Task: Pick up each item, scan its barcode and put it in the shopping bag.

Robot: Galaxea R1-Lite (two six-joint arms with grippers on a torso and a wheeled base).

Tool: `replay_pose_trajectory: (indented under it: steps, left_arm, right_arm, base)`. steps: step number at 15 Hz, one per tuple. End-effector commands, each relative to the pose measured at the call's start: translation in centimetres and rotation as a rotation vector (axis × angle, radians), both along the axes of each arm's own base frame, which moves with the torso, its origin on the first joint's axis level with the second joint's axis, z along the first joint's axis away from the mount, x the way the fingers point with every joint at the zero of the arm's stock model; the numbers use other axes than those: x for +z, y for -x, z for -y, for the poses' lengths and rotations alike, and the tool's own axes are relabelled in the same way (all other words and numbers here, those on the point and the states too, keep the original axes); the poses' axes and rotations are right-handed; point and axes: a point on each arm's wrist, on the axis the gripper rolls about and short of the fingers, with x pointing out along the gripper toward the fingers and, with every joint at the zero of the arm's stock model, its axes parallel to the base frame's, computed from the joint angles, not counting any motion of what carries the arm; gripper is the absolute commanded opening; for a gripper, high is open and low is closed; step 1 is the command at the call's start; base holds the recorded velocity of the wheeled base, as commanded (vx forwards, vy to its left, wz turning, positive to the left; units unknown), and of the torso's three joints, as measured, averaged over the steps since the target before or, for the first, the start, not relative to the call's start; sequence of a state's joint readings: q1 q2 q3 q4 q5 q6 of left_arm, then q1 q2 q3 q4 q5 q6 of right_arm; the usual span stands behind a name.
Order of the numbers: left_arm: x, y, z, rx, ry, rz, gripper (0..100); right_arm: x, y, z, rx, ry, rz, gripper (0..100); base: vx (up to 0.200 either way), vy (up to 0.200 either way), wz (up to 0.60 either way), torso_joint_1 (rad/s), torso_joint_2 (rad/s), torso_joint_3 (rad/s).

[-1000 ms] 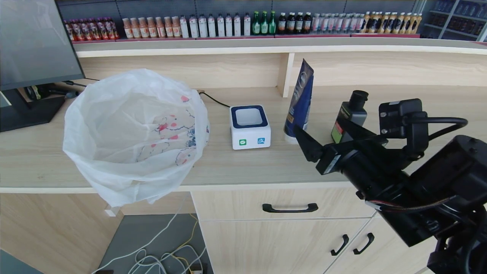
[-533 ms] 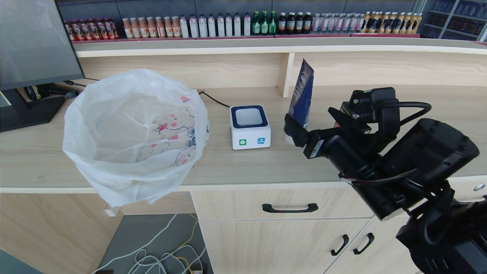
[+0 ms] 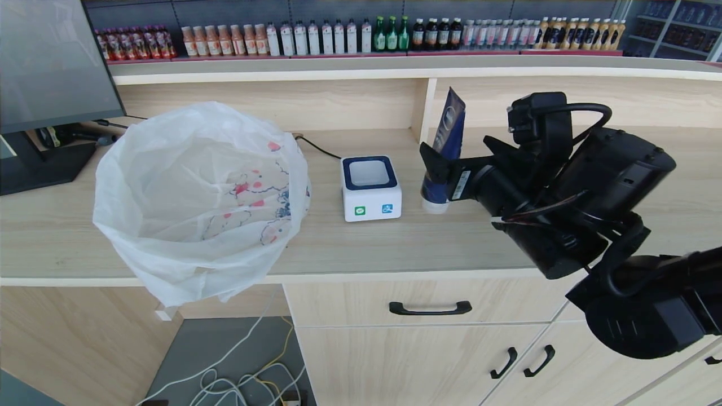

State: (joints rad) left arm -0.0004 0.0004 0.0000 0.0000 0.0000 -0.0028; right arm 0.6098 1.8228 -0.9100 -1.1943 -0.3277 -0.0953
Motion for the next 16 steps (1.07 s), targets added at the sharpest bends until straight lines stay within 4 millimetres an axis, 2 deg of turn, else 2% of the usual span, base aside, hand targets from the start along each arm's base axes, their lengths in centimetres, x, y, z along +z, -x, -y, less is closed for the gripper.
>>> replay_pose_trajectory:
  steps: [1,9,14,16]
  left_arm:
    - [0.0,0.0,0.0,0.0,0.0,0.0,100]
    - [0.0,0.0,0.0,-0.001,0.0,0.0,100]
    - [0.0,0.0,0.0,0.0,0.0,0.0,100]
    - [0.0,0.0,0.0,-0.001,0.0,0.0,100]
  right_arm:
    - [-0.2,-0.6,0.1,-0.013,0.004,-0.001,100]
    - [-1.3,-2.3,-0.3,-0.03,0.012,-0.019,100]
    - [-1.6,-3.8,-1.3,-0.03,0.004,-0.006,100]
    - [-1.8,-4.4,-1.0,-0.041,0.003,-0.006,100]
  base:
    - [0.0,0.0,0.0,0.0,0.0,0.0]
    - [0.0,0.0,0.0,0.0,0.0,0.0]
    - [0.0,0.0,0.0,0.0,0.0,0.0]
    - [0.0,0.0,0.0,0.0,0.0,0.0]
